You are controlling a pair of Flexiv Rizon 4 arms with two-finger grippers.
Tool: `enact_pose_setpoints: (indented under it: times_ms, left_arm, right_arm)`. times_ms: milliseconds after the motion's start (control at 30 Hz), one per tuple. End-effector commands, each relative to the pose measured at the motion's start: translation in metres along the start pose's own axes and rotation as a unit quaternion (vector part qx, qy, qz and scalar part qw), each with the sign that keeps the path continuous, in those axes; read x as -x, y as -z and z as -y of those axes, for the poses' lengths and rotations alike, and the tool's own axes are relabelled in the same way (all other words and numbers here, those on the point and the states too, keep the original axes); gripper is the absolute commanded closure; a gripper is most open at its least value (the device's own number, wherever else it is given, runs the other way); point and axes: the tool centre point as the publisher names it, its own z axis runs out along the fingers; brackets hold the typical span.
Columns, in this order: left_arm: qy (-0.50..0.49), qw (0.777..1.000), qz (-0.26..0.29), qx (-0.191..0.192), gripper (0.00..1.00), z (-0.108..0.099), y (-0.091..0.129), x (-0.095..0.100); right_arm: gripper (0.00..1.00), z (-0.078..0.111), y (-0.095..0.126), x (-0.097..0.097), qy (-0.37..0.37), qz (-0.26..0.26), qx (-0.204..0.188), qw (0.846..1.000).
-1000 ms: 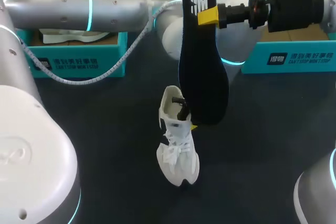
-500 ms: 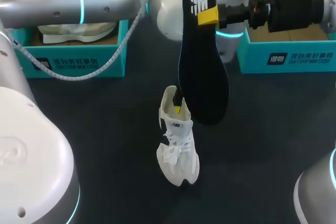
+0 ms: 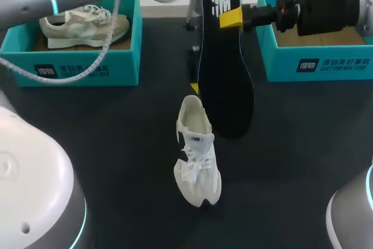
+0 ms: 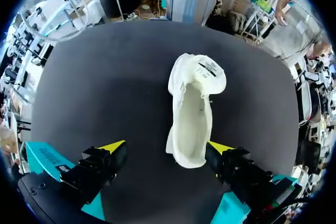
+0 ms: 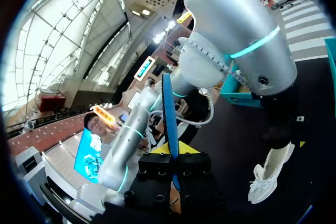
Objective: Take the shoe out of the shoebox, open the shoe tongue, remove and reinsert the insole, then place the shoe into the shoebox
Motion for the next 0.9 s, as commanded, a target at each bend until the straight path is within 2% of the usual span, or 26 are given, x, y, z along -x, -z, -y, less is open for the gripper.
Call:
enact_pose_setpoints:
  times_ms: [33,200,433,500,800,900]
  left_arm:
    - [-0.009,0.995,0.1,0.008,0.0,0.01,0.03,-0.037]
    - [-0.018,0.989,0.148,0.008,0.0,0.018,0.052,-0.05]
    - [-0.029,0.979,0.204,0.009,0.0,0.016,0.078,-0.061]
    - [-0.031,0.975,0.221,0.01,0.0,0.016,0.085,-0.067]
    - [-0.057,0.956,0.286,0.0,0.0,0.025,0.116,-0.1]
    - [-0.058,0.952,0.302,0.002,0.0,0.027,0.122,-0.112]
  right_arm:
    - [1.0,-0.002,-0.003,0.0,0.0,0.001,-0.001,1.0]
    - [1.0,-0.002,-0.003,0.0,0.0,0.001,-0.001,1.0]
    - [1.0,-0.002,-0.003,0.0,0.0,0.001,-0.001,1.0]
    - [1.0,-0.006,0.004,0.008,-0.039,-0.007,0.022,0.999]
    - [1.0,-0.042,0.029,0.053,-0.089,-0.019,-0.045,0.995]
    - [1.0,-0.049,0.036,0.071,-0.111,-0.015,-0.049,0.992]
